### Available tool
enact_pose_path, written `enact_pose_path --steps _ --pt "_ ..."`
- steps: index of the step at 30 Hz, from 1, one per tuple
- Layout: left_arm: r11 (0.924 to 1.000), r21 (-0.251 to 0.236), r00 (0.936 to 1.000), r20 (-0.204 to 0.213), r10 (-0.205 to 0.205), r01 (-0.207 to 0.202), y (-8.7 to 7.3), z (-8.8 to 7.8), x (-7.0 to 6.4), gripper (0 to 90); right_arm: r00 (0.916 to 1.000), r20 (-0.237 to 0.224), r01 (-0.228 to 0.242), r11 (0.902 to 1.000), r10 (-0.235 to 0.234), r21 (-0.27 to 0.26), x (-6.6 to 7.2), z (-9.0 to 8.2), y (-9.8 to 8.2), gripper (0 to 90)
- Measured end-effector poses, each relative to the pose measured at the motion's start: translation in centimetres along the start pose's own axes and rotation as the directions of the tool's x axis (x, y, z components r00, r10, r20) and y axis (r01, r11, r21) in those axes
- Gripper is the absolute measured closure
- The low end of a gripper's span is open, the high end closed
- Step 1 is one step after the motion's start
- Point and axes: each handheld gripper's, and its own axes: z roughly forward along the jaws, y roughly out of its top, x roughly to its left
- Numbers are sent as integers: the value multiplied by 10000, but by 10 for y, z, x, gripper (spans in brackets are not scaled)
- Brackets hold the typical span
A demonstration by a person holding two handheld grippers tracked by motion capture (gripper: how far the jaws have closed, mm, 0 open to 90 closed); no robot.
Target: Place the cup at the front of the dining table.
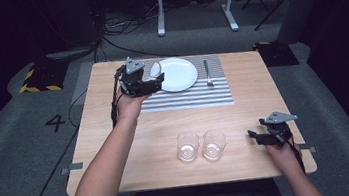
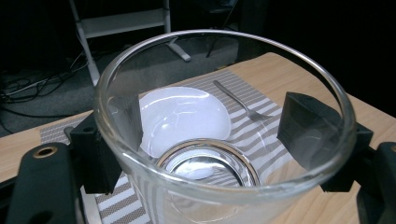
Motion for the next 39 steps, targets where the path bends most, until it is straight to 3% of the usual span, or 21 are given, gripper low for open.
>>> enact_pose_path --steps 7,10,13,21,27,29,32,39 --pt "9991 403 9994 -324 100 -87 0 21 8 196 10000 14 -10 10000 10 -8 0 0 0 290" --pt "9982 601 9997 -264 -6 22 0 29 12 196 10000 0 28 10000 -28 -9 0 0 0 290" --pt "9983 572 9991 -428 -35 59 -2 38 16 196 10000 2 43 10000 -43 -14 0 0 0 291" --pt "9923 1234 9983 -579 -44 115 -10 62 25 196 10000 12 57 10000 -57 -21 0 0 0 291" --pt "9822 1816 9971 -668 -357 473 -23 80 34 196 10000 13 77 10000 -77 -25 0 0 0 291" --pt "9768 2059 9963 -738 -443 587 -28 86 38 196 10000 34 58 10000 -58 -32 0 0 0 291" --pt "9657 2382 9936 -698 -888 1030 -35 94 46 196 10000 5 57 10000 -57 -15 0 0 0 290" --pt "9443 2984 9886 -990 -1138 1386 -49 110 63 196 10000 36 66 10000 -66 -22 1 0 0 290"
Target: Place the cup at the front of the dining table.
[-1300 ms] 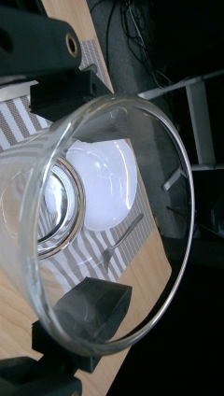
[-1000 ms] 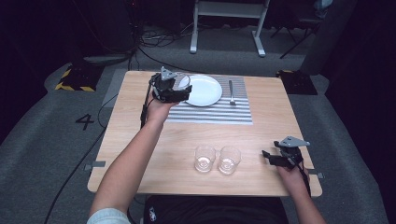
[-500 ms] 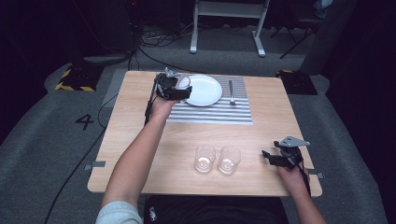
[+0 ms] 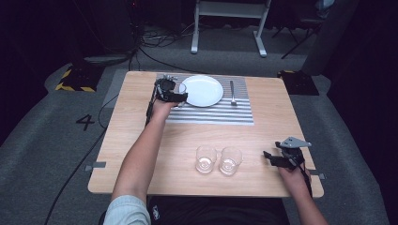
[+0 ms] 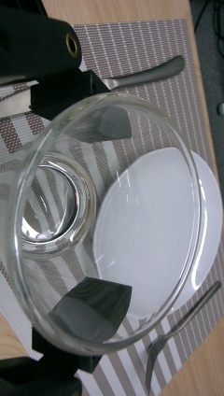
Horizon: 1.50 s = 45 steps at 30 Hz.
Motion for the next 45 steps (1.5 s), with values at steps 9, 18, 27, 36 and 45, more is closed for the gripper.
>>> enact_pose_path --steps 9,18,27,36,45 --pt "9980 616 9997 -188 124 -113 -7 18 8 196 10000 54 0 10000 0 -1 0 0 0 290" --pt "9955 941 9990 -407 170 -131 -14 26 14 196 10000 67 -12 10000 11 9 0 0 0 289" --pt "9954 837 9987 -181 478 -461 -21 24 14 195 9999 103 4 10000 -4 -7 1 0 0 289" --pt "9947 881 9983 -167 551 -535 -25 20 11 189 10000 89 -1 10000 1 -11 0 0 0 289" --pt "9991 133 9990 -194 398 -396 -23 -2 9 167 10000 41 8 10000 -8 4 0 0 0 289"
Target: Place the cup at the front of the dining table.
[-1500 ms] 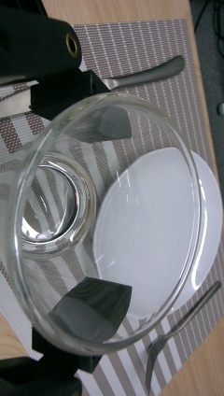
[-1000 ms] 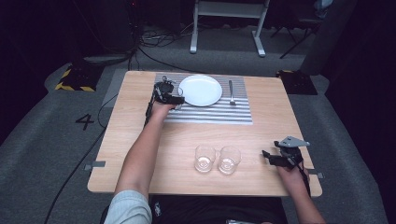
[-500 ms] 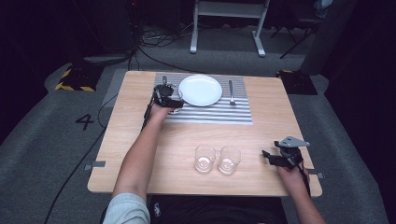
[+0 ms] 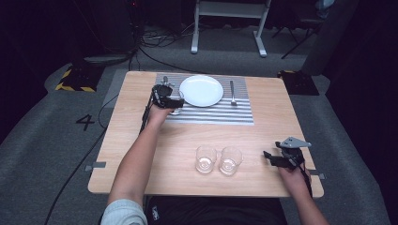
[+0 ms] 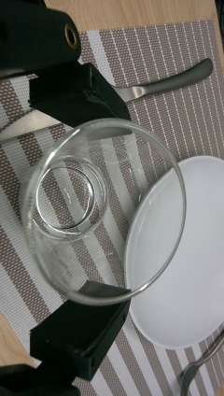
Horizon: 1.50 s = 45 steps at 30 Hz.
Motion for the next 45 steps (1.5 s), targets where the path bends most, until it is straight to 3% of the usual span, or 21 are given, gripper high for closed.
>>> enact_pose_path --steps 6,7,10,15,17,25,28,34,35,36,38,42,45 --pt "9991 -408 9995 305 -57 70 -5 -22 -1 170 9998 -130 -168 9999 169 31 -1 0 0 288" --pt "9978 -656 9996 274 49 -31 -6 -26 -3 171 9998 -139 -167 9999 167 25 -2 1 0 288" --pt "9963 -784 9986 374 381 -351 -7 -40 -9 176 9996 -168 -212 9998 213 45 -3 1 0 288" --pt "9902 -1287 9968 508 619 -549 -8 -65 -19 178 9996 -207 -215 9998 216 59 -3 1 0 288" --pt "9883 -1306 9953 457 855 -789 -9 -75 -22 178 9996 -223 -186 9998 187 73 -3 1 0 288" --pt "9855 -1397 9917 705 1074 -968 -22 -108 -39 181 9994 -273 -226 9997 229 94 -3 1 1 288" --pt "9830 -1363 9887 686 1330 -1228 -29 -119 -48 182 9988 -353 -338 9994 341 104 -5 2 1 286" --pt "9676 -779 9665 734 2458 -2402 -43 -137 -59 181 9982 -410 -432 9990 437 134 -5 2 1 285" --pt "9613 -484 9587 762 2742 -2711 -46 -141 -61 181 9982 -412 -433 9990 438 126 -5 2 1 285" --pt "9574 -478 9542 812 2878 -2847 -48 -143 -62 181 9980 -420 -471 9988 477 149 -5 2 1 285" --pt "9456 -491 9378 1216 3253 -3216 -55 -149 -67 179 9980 -421 -459 9988 465 151 -5 2 1 285" --pt "9374 -760 9252 1520 3478 -3399 -67 -159 -71 172 9983 -430 -388 9992 393 113 -5 2 1 285" --pt "9395 -822 9221 1810 3421 -3325 -74 -164 -71 168 9987 -377 -331 9994 336 136 -4 1 1 285"
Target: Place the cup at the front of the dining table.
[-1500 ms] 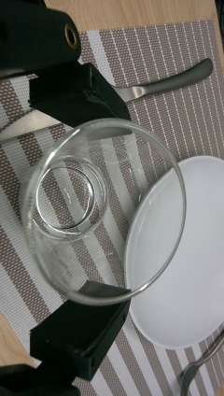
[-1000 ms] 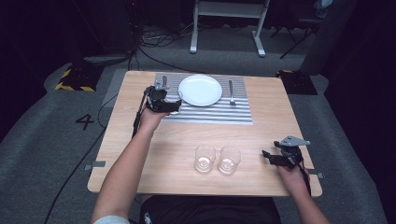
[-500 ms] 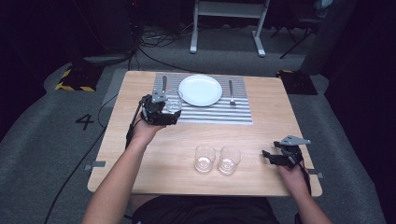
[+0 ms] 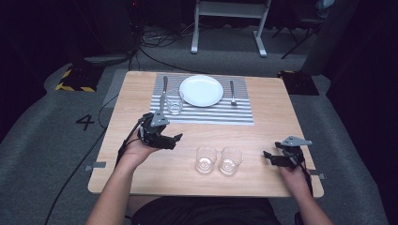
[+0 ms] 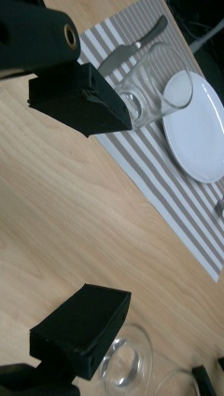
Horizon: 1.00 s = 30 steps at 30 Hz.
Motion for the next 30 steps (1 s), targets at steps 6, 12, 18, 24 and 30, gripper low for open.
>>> enact_pose_path --steps 6,12,18,24,30 --pt "9994 -336 9986 527 77 -59 -12 -10 -6 162 9998 -7 205 9998 -205 -63 1 0 0 285" --pt "9993 -286 9959 870 257 -233 -26 -14 -6 162 9997 -22 232 9997 -232 -64 1 0 0 285" --pt "9994 -320 9967 806 -81 107 -43 -20 1 161 9997 -35 247 9997 -247 -85 1 0 0 285" --pt "9995 -207 9983 534 -238 249 -56 -24 5 160 9997 -24 247 9996 -247 -98 1 0 0 285" --pt "9965 -30 9955 443 -832 835 -73 -27 13 160 9997 -13 261 9996 -261 -79 2 0 0 285"
